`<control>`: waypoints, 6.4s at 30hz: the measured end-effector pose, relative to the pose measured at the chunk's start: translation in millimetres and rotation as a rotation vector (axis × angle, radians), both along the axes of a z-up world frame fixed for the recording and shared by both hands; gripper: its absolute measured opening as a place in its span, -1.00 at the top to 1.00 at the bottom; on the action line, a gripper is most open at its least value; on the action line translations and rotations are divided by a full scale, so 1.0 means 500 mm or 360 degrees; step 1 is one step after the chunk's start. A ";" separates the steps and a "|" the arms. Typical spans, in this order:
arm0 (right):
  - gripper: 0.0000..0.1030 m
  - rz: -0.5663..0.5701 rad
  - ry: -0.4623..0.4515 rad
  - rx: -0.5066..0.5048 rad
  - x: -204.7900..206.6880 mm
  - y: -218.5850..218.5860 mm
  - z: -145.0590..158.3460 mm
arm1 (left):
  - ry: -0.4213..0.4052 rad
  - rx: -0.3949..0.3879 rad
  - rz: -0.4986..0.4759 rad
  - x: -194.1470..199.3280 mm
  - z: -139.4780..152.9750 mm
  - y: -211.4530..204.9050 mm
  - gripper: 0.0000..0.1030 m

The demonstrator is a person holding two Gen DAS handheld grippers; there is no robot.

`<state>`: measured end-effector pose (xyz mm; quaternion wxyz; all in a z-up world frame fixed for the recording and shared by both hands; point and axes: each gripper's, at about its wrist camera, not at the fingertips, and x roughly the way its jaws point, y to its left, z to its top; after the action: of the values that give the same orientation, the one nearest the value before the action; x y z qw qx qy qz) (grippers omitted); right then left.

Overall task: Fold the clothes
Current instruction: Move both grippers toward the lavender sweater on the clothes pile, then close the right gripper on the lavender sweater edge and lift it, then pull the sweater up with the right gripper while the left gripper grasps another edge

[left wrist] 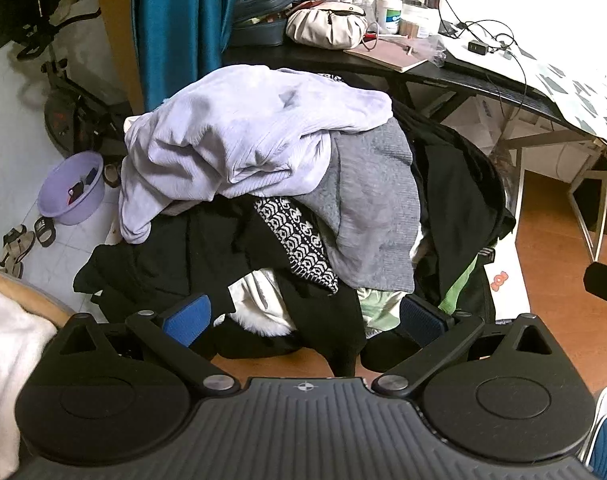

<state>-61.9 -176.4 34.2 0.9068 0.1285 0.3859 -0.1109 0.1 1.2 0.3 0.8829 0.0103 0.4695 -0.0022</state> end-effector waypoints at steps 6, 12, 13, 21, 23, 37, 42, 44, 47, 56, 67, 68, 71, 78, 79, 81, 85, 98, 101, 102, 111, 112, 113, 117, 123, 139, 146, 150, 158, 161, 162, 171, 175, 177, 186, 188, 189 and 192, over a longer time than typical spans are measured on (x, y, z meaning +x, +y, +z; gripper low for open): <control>-0.99 0.0052 0.0029 -0.0152 0.008 0.018 0.009 | -0.0033 -0.0024 0.0022 0.001 0.007 0.025 -0.99; -0.99 0.0080 0.0012 -0.0222 0.042 0.026 0.015 | -0.0117 0.0008 0.0025 0.003 0.022 0.057 -0.99; -0.99 0.0091 0.0008 -0.0221 0.045 0.027 0.016 | -0.0148 -0.0012 0.0007 0.001 0.026 0.064 -0.99; -0.99 0.0184 -0.0023 -0.0208 0.072 0.030 0.027 | -0.0254 -0.0118 -0.0111 0.022 0.045 0.118 -0.99; -0.99 0.0193 -0.0030 -0.0191 0.082 0.028 0.026 | -0.0329 -0.0151 -0.0130 0.024 0.054 0.137 -0.99; -0.99 0.0140 -0.0061 0.0042 0.178 -0.020 -0.012 | -0.0309 -0.0130 -0.0187 0.094 0.010 0.162 -0.99; -0.99 0.0120 -0.0062 0.0109 0.229 -0.035 -0.042 | -0.0236 -0.0158 -0.0065 0.138 -0.014 0.160 -0.99; -0.99 0.0119 -0.0090 0.0072 0.266 -0.037 -0.054 | -0.0244 -0.0125 -0.0026 0.164 -0.010 0.163 -0.99; -0.99 0.0160 -0.0104 0.0042 0.330 -0.043 -0.073 | -0.0242 -0.0147 -0.0007 0.209 -0.004 0.173 -0.99; -0.99 0.0375 0.0014 0.0252 0.566 -0.070 -0.134 | -0.0101 -0.0337 0.0304 0.342 -0.036 0.199 -0.99; -0.99 0.0626 0.0142 0.0417 0.801 -0.040 -0.204 | -0.0068 -0.0294 0.0701 0.404 -0.069 0.231 -0.99; -0.99 0.0648 0.0150 0.0422 0.813 -0.036 -0.211 | -0.0070 -0.0312 0.0739 0.408 -0.071 0.236 -0.99; -0.98 0.0709 0.0177 0.0426 0.847 -0.021 -0.230 | -0.0084 -0.0354 0.0832 0.413 -0.076 0.244 -0.99; -0.98 0.0765 0.0120 0.0474 0.868 -0.006 -0.227 | -0.0184 -0.0183 0.0840 0.419 -0.056 0.240 -0.99; -0.98 0.0755 0.0118 0.0495 0.866 -0.007 -0.225 | -0.0194 -0.0149 0.0827 0.418 -0.054 0.240 -0.99; -0.98 0.0727 0.0116 0.0536 0.861 -0.012 -0.221 | -0.0221 -0.0099 0.0792 0.415 -0.049 0.242 -0.99; -0.97 0.0745 0.0067 0.0557 0.862 -0.002 -0.200 | -0.0259 -0.0113 0.0755 0.411 -0.047 0.256 -0.99; -0.96 0.0980 0.0060 0.0525 1.016 0.263 -0.213 | -0.0375 -0.0241 0.0446 0.379 -0.068 0.412 -0.99; -0.91 0.0939 0.0250 0.0439 1.073 0.353 -0.254 | -0.0333 -0.0281 0.0430 0.373 -0.081 0.471 -0.99; -0.72 0.0924 0.0298 0.0390 1.082 0.378 -0.263 | -0.0320 -0.0304 0.0423 0.370 -0.084 0.490 -0.99; 0.94 0.0630 0.0039 0.0920 0.994 0.318 -0.159 | -0.0222 -0.0372 0.0352 0.368 -0.103 0.590 -0.99; 0.95 0.0607 -0.0042 0.1014 0.973 0.289 -0.142 | -0.0226 -0.0365 0.0334 0.371 -0.102 0.591 -0.99; 0.95 0.0600 -0.0101 0.1043 0.949 0.269 -0.123 | -0.0224 -0.0352 0.0317 0.375 -0.103 0.592 -0.99; 0.95 0.0556 -0.0225 0.1120 0.859 0.199 -0.075 | -0.0185 -0.0378 0.0252 0.397 -0.107 0.582 -0.99; 0.95 0.0451 -0.0319 0.1156 0.725 0.130 -0.066 | -0.0225 -0.0388 0.0097 0.417 -0.097 0.544 -0.99; -0.98 0.0437 0.0002 0.0626 0.732 0.180 -0.127 | -0.0153 -0.0487 0.0134 0.435 -0.120 0.540 -0.99; -0.82 0.0504 0.0349 0.0439 0.954 0.282 -0.239 | -0.0142 -0.0507 0.0212 0.411 -0.118 0.562 -0.99; 0.83 0.0694 0.0256 0.0388 0.951 0.347 -0.189 | -0.0174 -0.0462 0.0260 0.397 -0.113 0.581 -0.99; 0.86 0.0881 -0.0428 0.0990 0.822 0.283 0.052 | -0.0239 -0.0306 0.0216 0.413 -0.098 0.600 -0.99; 0.86 0.0698 -0.0665 0.1058 0.751 0.188 0.110 | -0.0294 -0.0308 0.0160 0.424 -0.080 0.596 -0.99; 0.86 0.0625 -0.0742 0.1074 0.726 0.151 0.123 | -0.0315 -0.0312 0.0135 0.428 -0.073 0.592 -0.99; 0.86 -0.0344 -0.0774 0.0936 0.504 -0.157 -0.030 | -0.0329 -0.0291 -0.0263 0.464 -0.062 0.486 -0.99; 0.83 -0.0521 -0.0356 0.0911 0.479 -0.165 -0.202 | -0.0254 -0.0233 -0.0343 0.479 -0.087 0.445 -0.99; 0.79 -0.0521 -0.0185 0.0950 0.480 -0.142 -0.265 | -0.0233 -0.0203 -0.0365 0.480 -0.095 0.431 -0.99; -0.54 -0.0215 -0.0006 0.0665 0.482 -0.018 -0.222 | -0.0143 -0.0111 -0.0378 0.511 -0.130 0.413 -0.99; -0.66 -0.0082 -0.0046 0.0543 0.477 0.006 -0.186 | -0.0129 -0.0115 -0.0366 0.516 -0.138 0.411 -0.99; -0.82 0.0000 -0.0076 0.0493 0.476 0.014 -0.167 | -0.0121 -0.0118 -0.0361 0.519 -0.143 0.409 -0.99; -0.98 0.0273 -0.0150 0.0228 0.474 0.071 -0.129 | -0.0093 -0.0114 -0.0354 0.526 -0.156 0.403 -0.99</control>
<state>175.1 -140.7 -30.2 0.9186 0.1645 0.3595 0.0012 262.8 202.5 -77.8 0.8902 0.0310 0.4393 -0.1166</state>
